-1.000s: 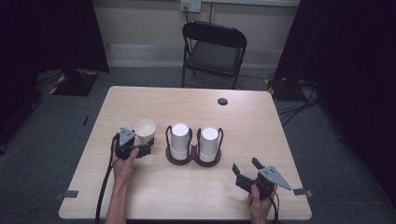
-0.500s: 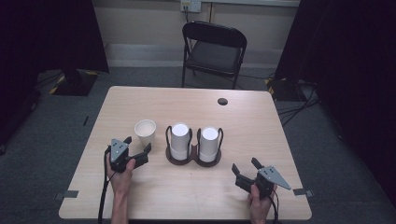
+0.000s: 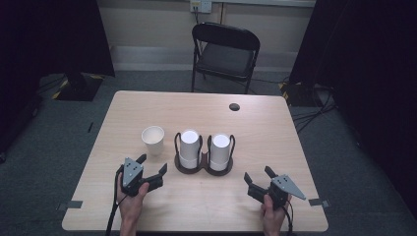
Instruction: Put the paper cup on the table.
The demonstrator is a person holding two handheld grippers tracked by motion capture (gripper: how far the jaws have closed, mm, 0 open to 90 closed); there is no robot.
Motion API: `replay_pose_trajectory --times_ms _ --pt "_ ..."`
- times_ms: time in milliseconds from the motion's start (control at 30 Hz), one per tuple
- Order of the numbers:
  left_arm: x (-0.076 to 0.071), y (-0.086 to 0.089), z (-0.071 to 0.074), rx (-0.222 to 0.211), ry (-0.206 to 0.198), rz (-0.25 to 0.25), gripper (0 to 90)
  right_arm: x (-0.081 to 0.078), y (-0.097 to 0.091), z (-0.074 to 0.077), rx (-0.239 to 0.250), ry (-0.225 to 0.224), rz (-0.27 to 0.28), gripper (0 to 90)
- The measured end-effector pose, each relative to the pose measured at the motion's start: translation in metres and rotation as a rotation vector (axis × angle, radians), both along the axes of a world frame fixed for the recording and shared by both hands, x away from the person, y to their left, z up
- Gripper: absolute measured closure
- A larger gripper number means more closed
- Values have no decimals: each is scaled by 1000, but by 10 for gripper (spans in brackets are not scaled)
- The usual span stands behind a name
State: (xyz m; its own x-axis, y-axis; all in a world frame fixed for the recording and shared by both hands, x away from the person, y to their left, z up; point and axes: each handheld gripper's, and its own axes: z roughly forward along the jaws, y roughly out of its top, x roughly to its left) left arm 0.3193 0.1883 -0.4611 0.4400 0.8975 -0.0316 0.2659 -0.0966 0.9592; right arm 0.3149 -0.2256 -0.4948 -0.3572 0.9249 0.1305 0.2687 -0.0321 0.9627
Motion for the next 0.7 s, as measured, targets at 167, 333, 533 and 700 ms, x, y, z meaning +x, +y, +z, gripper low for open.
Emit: replay_pose_trajectory --times_ms 167,333,533,700 --pt "-10 -14 -1 16 -20 -52 181 0 0 0 -2 -7 -3 140" --pt "-15 -28 -6 -17 -22 -64 185 -1 0 0 -2 -8 -3 140" --pt "-24 -40 -15 -31 -23 -96 191 -1 -1 0 4 -8 0 140" --pt "-27 -39 -27 -46 -2 -80 190 -1 -1 0 8 -4 1 140"
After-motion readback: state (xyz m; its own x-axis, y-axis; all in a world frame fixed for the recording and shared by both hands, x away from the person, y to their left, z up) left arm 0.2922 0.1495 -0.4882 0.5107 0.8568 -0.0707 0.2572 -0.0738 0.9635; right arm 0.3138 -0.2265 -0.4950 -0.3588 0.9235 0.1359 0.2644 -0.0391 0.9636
